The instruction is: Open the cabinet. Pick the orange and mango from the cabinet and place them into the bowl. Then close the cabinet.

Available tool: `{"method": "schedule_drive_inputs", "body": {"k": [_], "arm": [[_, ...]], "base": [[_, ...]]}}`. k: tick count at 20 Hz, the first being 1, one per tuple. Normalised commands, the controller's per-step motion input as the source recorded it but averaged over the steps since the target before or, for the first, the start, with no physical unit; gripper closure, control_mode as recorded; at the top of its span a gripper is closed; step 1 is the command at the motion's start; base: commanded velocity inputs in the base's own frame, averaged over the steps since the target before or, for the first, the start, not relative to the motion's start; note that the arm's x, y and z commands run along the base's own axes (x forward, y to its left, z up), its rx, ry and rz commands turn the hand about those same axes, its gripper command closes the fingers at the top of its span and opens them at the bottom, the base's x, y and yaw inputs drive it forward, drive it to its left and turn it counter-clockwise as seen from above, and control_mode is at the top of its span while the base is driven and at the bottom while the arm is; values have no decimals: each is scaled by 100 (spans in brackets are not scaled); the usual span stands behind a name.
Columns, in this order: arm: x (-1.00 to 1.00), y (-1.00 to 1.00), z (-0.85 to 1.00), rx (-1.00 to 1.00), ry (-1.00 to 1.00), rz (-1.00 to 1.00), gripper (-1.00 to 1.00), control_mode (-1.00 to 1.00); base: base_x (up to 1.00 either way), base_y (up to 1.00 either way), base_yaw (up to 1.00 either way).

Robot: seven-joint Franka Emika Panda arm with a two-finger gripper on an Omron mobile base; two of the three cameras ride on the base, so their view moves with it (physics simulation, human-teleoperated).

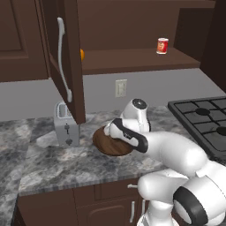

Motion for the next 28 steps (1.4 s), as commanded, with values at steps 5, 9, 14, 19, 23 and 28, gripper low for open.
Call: {"method": "schedule_drive_inputs", "body": {"k": [5,9,14,19,23,28], "arm": [[18,7,-34,0,3,0,100,-100],[16,9,-25,0,4,0,100,-100],[8,15,-20,0,6,0,100,-100],[6,13,-14,0,6,0,100,-100],[6,8,-14,0,5,0,100,-100],[7,2,-20,0,1,0,100,-100]], "base": [[0,0,0],[0,0,0],[0,0,0],[0,0,0],[0,0,0],[0,0,0]]}}
